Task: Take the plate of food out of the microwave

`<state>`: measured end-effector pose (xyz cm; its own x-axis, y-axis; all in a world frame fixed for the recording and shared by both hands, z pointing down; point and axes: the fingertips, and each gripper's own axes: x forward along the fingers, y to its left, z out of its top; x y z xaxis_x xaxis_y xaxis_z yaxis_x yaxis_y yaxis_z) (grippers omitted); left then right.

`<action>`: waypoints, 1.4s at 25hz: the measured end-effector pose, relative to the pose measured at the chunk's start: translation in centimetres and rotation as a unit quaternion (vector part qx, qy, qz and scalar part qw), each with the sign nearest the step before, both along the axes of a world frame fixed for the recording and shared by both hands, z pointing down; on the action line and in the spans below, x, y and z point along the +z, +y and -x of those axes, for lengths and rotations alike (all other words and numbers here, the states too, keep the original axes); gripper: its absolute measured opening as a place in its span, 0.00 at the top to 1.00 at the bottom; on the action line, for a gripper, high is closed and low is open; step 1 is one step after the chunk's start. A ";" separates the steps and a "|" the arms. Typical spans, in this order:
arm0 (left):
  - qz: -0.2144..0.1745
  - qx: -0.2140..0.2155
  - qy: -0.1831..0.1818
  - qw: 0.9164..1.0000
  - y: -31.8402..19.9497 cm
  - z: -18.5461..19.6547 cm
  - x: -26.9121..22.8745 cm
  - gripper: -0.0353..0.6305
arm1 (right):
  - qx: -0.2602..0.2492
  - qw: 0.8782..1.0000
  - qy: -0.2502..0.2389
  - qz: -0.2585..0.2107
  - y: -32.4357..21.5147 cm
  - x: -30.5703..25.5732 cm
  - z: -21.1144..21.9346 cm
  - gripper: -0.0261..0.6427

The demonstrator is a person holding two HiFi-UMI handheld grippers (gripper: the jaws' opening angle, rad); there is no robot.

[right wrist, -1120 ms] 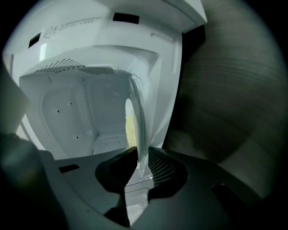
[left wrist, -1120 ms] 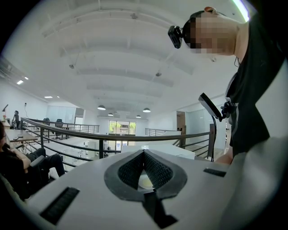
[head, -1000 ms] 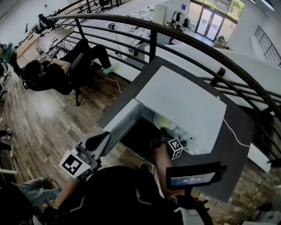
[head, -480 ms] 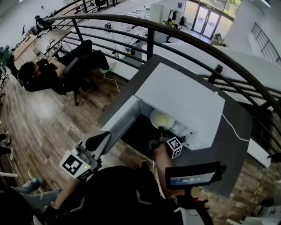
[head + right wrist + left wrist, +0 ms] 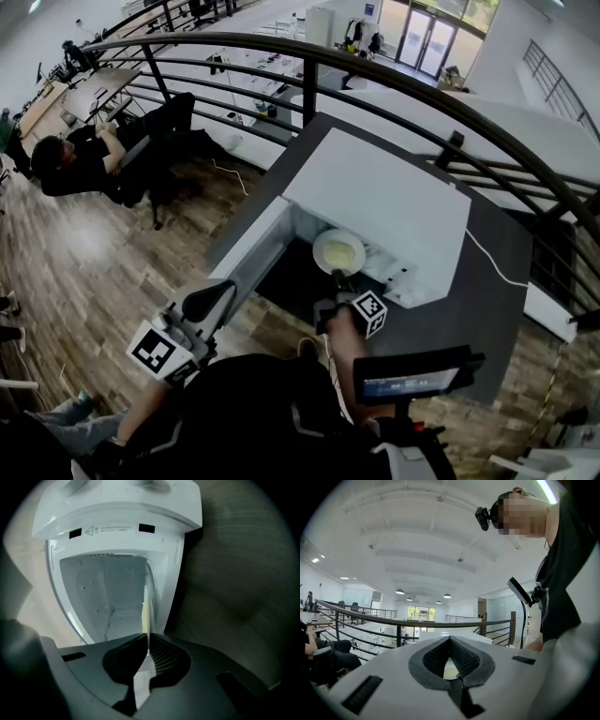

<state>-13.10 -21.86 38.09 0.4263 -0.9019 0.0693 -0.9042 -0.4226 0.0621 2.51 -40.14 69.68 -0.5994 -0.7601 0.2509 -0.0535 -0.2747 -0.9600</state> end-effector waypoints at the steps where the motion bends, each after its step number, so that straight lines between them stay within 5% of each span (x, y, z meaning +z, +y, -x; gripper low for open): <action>1: 0.000 0.002 0.000 1.000 0.1 0.0 0.0 0.94 | -0.001 1.000 -0.001 -0.001 0.3 -0.1 0.0 0.94; 35: -0.012 0.107 0.023 0.994 -0.3 -4.4 0.2 0.94 | -0.043 0.994 -0.046 -0.086 8.6 -9.8 -1.2 0.94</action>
